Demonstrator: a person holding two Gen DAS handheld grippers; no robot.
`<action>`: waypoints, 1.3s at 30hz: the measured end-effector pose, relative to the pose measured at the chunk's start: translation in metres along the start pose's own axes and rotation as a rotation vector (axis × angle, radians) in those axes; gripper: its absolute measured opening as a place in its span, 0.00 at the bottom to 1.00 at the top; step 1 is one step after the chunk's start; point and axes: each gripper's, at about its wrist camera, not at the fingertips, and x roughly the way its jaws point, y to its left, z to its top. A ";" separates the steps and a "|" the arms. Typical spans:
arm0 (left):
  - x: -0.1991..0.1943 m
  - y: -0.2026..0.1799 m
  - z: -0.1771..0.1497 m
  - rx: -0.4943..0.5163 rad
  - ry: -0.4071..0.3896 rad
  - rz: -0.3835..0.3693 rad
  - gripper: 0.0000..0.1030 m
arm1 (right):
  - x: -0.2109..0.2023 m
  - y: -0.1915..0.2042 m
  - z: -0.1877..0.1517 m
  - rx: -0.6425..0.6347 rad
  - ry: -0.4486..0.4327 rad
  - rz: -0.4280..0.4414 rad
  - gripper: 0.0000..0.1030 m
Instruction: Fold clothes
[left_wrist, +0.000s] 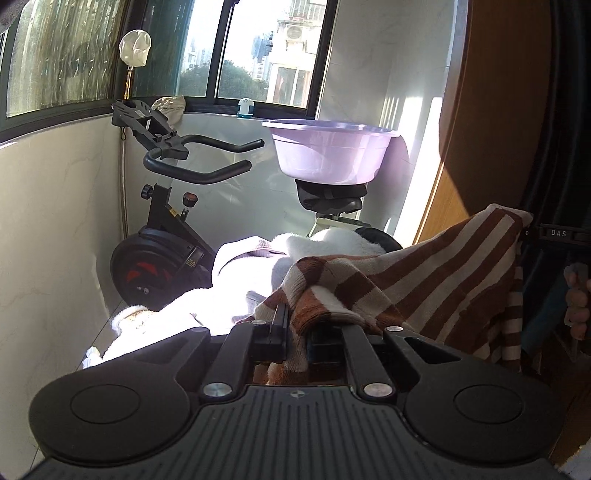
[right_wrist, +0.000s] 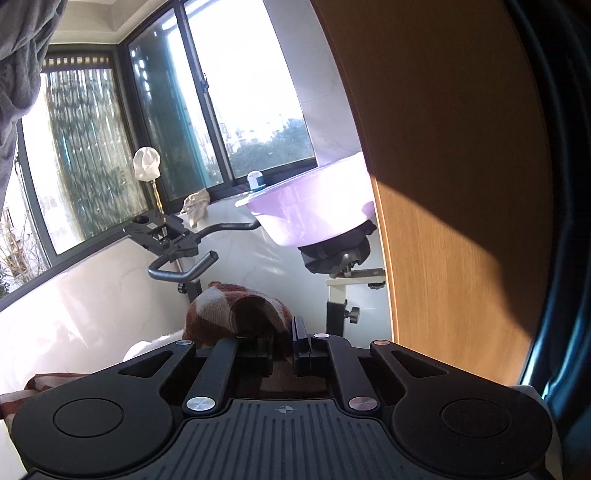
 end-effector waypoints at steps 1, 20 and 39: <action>-0.002 0.000 0.004 -0.013 -0.011 -0.017 0.09 | -0.003 -0.002 0.005 -0.003 -0.004 0.004 0.08; 0.078 -0.011 -0.044 0.254 0.072 0.073 0.89 | 0.030 0.005 -0.033 -0.106 0.148 -0.019 0.19; -0.052 0.000 0.002 -0.406 -0.180 -0.027 0.08 | -0.013 0.018 0.032 -0.021 -0.026 0.300 0.08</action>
